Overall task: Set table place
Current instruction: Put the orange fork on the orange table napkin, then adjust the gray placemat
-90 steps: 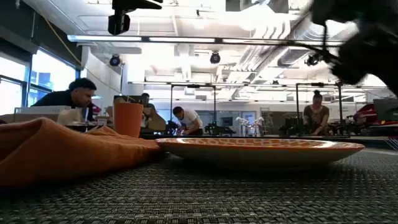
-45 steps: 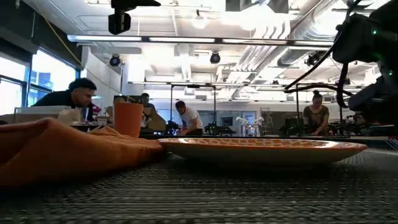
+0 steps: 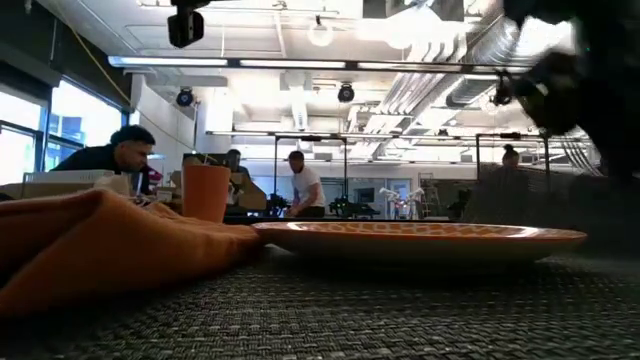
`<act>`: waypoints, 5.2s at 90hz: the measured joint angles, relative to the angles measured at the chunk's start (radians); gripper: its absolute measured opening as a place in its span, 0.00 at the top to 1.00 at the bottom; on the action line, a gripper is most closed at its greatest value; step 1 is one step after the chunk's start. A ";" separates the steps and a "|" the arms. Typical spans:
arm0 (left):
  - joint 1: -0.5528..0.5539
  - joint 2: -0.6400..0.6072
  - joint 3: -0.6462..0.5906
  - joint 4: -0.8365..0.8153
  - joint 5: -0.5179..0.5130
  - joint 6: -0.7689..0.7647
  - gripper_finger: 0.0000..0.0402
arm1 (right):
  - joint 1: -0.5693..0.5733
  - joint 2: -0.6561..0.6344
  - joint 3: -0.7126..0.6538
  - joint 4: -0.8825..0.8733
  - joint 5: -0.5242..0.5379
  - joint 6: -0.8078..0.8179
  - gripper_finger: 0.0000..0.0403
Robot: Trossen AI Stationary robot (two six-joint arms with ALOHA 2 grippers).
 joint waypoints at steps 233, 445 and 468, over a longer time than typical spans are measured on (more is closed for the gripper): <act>-0.061 -0.008 -0.007 -0.197 0.119 0.088 0.93 | -0.051 0.621 0.553 0.737 0.078 -0.310 1.00; -0.029 0.531 -0.006 -0.270 0.127 0.223 1.00 | 0.205 -0.038 0.094 -0.311 0.017 0.437 0.54; -0.005 0.759 -0.002 -0.253 0.103 0.250 1.00 | 0.205 -0.060 -0.025 -0.125 -0.031 0.430 0.59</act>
